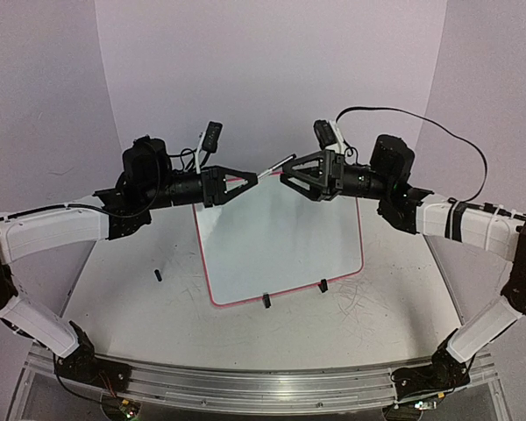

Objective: Write a sentence on the whiteboard
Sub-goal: Pass from the right arm to the left, then pass from the left arm to the right

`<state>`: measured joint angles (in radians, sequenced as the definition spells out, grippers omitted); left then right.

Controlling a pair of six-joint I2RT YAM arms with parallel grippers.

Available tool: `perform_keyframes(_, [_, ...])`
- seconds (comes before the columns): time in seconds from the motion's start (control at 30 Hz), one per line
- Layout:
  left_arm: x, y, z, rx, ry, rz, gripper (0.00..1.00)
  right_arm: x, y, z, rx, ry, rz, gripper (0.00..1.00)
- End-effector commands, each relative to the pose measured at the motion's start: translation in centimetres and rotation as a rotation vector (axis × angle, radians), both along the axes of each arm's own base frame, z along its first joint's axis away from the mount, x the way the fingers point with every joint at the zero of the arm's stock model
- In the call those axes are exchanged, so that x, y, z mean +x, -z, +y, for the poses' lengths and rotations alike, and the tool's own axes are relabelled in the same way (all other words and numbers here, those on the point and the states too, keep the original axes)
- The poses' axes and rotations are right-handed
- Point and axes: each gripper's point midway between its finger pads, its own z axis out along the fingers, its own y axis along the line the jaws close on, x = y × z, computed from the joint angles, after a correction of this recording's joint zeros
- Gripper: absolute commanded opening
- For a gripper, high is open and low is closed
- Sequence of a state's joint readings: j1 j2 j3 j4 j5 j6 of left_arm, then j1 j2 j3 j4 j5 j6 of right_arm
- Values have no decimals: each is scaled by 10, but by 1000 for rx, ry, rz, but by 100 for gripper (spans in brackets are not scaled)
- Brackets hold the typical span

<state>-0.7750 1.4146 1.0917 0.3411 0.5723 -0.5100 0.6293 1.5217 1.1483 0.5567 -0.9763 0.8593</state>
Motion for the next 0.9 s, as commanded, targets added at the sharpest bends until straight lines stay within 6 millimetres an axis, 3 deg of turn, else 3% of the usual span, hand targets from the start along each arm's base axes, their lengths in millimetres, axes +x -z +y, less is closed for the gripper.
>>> perform_keyframes(0.0, [-17,-34,-6,-70,111,-49,0,-19,-24,10,42,-111,-100,70])
perform_keyframes(0.1, [-19,-31,-9,-65,130,-42,0,-22,-24,15,44,-126,-111,56])
perform_keyframes(0.53, [-33,-23,-9,-52,194,-23,0,-19,-18,17,38,-107,-108,20])
perform_keyframes(0.63, [-31,-23,-7,-54,175,-19,0,-20,-18,18,38,-111,-107,1])
perform_keyframes(0.67, [-31,-23,-7,-56,174,-16,0,-20,-17,17,37,-110,-108,0])
perform_keyframes(0.7, [-31,-24,-6,-58,173,-13,4,-21,-19,17,39,-108,-115,0])
perform_keyframes(0.8, [-29,-25,2,-64,167,16,39,-23,-23,14,46,-94,-136,0])
perform_keyframes(0.87, [-29,-24,8,-64,163,26,51,-23,-23,13,46,-94,-138,0])
